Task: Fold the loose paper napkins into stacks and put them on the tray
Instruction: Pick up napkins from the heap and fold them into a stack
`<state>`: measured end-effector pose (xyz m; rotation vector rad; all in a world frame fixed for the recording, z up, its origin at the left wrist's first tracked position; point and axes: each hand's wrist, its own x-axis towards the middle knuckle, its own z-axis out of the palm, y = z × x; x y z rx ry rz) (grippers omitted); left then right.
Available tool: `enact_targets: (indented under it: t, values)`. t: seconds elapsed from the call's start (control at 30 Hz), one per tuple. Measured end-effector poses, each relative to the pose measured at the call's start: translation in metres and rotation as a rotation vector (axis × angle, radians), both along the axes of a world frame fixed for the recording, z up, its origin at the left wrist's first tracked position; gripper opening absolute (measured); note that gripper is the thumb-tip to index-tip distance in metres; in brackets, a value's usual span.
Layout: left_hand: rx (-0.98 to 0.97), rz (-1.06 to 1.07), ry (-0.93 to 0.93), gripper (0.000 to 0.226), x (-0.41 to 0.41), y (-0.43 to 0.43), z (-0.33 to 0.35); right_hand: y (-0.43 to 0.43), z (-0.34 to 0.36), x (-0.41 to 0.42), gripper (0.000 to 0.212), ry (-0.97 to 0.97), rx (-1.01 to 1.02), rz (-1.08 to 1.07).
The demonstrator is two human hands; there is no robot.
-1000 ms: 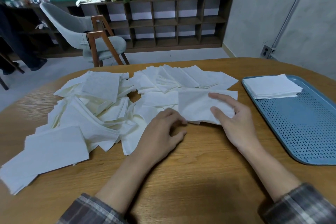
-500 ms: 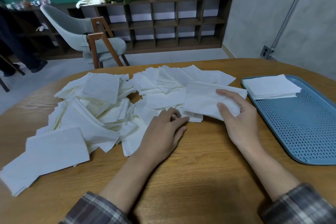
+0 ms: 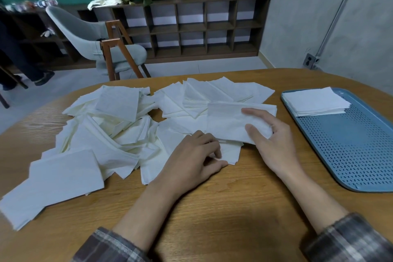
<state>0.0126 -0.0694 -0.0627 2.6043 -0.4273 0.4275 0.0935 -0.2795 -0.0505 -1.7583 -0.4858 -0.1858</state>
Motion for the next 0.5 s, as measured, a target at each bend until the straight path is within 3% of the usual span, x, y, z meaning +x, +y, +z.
enact_targets:
  t: [0.3,0.5]
  values:
    - [-0.187,0.028,0.11,0.016,-0.0034,0.0011,-0.0004,-0.0004,-0.0009,0.0002,0.041,0.001,-0.03,0.025]
    - [-0.206,-0.014,0.12,0.011,-0.0045,0.0034,0.0008,0.0004,-0.0015,0.0002,0.04,0.002,-0.05,0.045]
